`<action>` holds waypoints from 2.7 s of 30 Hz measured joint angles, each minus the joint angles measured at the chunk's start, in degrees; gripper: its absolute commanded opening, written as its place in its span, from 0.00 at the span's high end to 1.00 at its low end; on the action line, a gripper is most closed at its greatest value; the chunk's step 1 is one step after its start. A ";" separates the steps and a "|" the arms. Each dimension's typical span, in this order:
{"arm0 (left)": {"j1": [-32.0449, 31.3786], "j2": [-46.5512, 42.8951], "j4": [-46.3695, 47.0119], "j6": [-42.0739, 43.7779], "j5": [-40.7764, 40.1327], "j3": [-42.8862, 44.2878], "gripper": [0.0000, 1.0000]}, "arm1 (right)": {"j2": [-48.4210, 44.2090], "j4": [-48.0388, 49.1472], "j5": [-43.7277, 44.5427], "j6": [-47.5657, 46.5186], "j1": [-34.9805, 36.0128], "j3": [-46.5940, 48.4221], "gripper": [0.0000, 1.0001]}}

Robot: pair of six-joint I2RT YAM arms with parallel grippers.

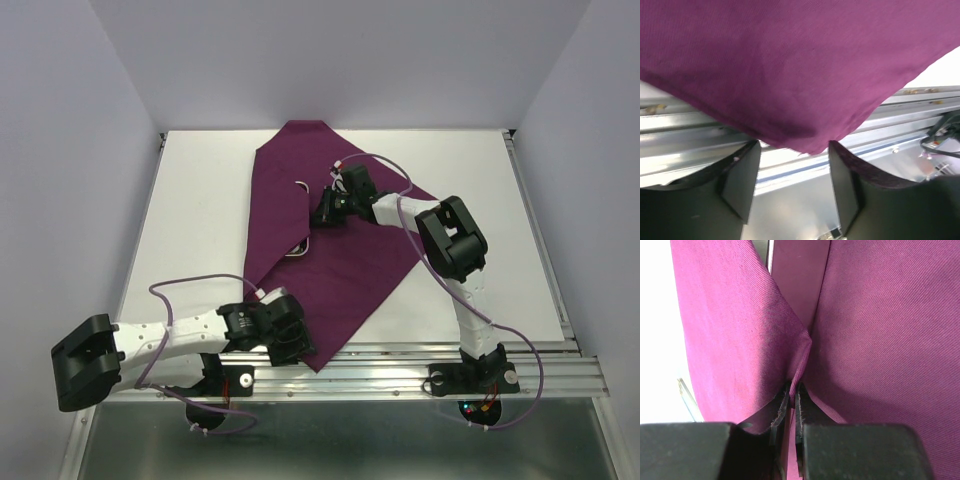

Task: Prepare the surgical pack
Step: Pack the surgical kit at the center of the board.

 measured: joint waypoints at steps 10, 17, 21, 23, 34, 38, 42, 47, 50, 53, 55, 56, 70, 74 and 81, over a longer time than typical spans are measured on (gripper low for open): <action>1.16 5.46 4.31 -0.31 -1.51 -0.37 0.48 | 0.00 -0.02 -0.02 0.02 0.00 0.00 0.99; 1.18 6.73 3.91 0.31 -2.45 -0.35 0.40 | 0.00 -0.04 -0.02 0.02 0.00 0.00 0.99; 1.18 2.32 -0.20 -0.83 -4.90 -0.46 0.36 | 0.00 -0.04 -0.02 0.02 0.00 0.00 0.99; 1.18 -1.33 -1.11 -1.70 -6.05 -1.11 0.36 | 0.00 -0.04 -0.04 0.02 0.00 0.00 0.99; 1.18 -3.93 -3.37 -3.91 -9.16 -2.19 0.36 | 0.02 -0.96 -0.09 0.04 0.00 1.09 0.99; 1.25 0.61 -3.15 -3.19 -8.98 -1.44 0.36 | 0.02 -0.96 -0.11 0.04 0.02 1.18 0.99; 1.29 4.70 -1.01 -1.55 -8.74 0.37 0.39 | 0.02 -0.96 -0.11 0.02 0.02 1.18 0.99; 1.29 5.66 0.74 -0.63 -8.72 0.68 0.56 | 0.02 -0.96 -0.09 0.02 0.02 1.18 0.99; 1.29 3.39 0.83 -0.57 -9.88 0.68 0.79 | 0.02 -0.96 -0.09 0.02 0.02 1.18 0.99; 1.33 0.33 0.76 -0.68 -11.02 0.68 1.00 | 0.02 -0.94 -0.11 0.02 0.02 1.18 0.99; 1.33 -1.81 0.59 -0.83 -11.72 0.68 1.00 | 0.02 -0.94 -0.09 0.02 0.02 1.18 0.99; 1.33 -2.69 0.50 -0.87 -11.89 0.68 1.00 | 0.02 -0.96 -0.09 0.02 0.02 1.18 0.99; 7.54 -10.14 -8.63 3.98 -21.09 13.94 1.00 | 0.02 -1.11 -0.09 -0.04 0.02 1.18 0.99; 14.78 -8.46 -7.63 10.19 -22.03 17.09 1.00 | 0.02 -1.07 -0.09 -0.04 0.02 1.05 0.99; 23.10 0.37 -3.32 19.67 -21.81 22.29 1.00 | 0.00 -0.66 -0.09 0.00 0.02 -0.11 0.99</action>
